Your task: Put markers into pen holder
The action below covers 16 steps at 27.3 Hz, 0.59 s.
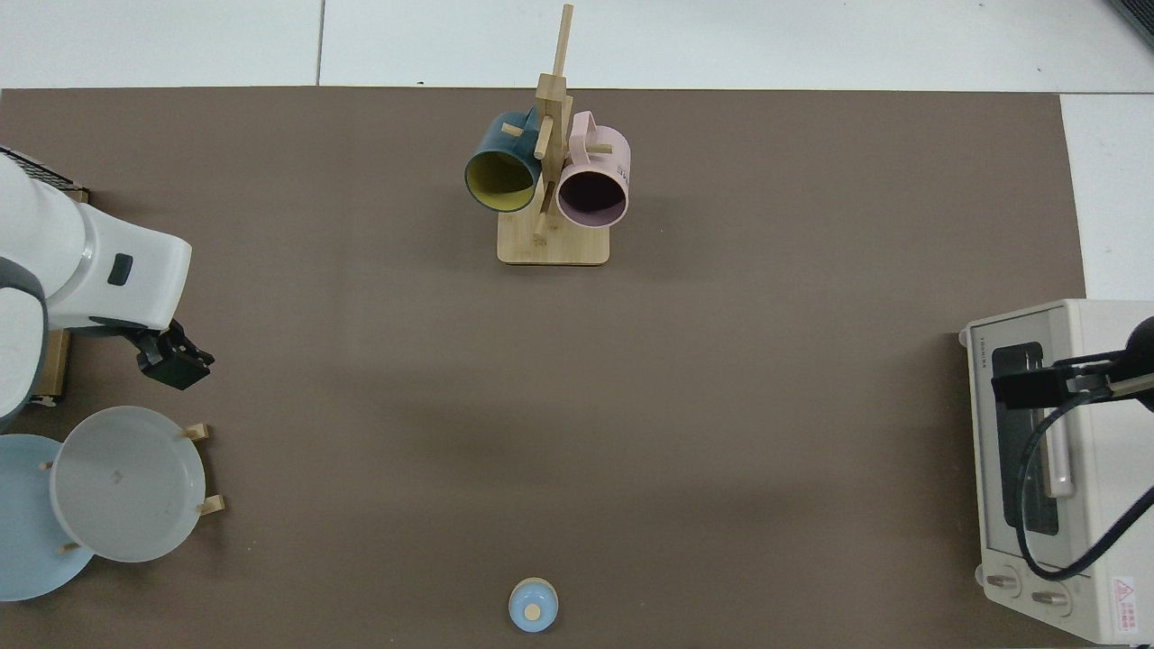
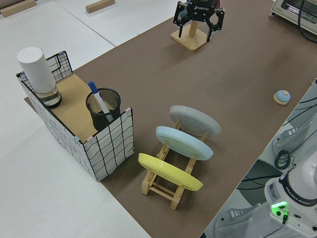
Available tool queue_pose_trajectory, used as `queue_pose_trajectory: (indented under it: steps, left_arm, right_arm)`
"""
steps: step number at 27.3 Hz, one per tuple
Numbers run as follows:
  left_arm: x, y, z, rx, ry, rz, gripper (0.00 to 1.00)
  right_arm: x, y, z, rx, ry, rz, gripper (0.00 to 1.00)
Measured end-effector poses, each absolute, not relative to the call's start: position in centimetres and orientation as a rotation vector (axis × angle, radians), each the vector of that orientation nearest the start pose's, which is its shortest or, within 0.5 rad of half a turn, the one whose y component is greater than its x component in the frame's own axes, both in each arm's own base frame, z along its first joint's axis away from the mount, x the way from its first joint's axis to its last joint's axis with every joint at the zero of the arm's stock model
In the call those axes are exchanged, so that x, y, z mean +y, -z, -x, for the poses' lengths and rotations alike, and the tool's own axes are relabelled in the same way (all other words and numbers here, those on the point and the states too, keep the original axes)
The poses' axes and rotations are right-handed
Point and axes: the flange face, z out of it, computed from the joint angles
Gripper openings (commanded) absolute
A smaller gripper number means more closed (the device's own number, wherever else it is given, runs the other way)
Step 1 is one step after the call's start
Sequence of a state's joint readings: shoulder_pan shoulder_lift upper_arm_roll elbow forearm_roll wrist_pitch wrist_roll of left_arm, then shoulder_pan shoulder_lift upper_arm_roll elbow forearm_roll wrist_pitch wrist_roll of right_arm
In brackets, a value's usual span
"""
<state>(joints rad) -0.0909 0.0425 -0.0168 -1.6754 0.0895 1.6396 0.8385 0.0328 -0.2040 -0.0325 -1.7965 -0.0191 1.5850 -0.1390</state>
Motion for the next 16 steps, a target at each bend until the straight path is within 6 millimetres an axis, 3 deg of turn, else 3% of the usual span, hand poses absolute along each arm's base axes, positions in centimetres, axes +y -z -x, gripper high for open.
queue_pose_trajectory:
  steps: [11,16]
  left_arm:
    - [-5.6,-55.77,-55.98,1.035,-0.145,2.937,1.0]
    - [-5.02,-55.83,-56.04,0.748,-0.136,3.016,1.0]
  right_arm:
    - [-0.35,-62.56,-48.97,-0.221,-0.013,3.146,1.0]
    - [-0.35,-62.56,-48.97,-0.221,-0.013,3.146,1.0]
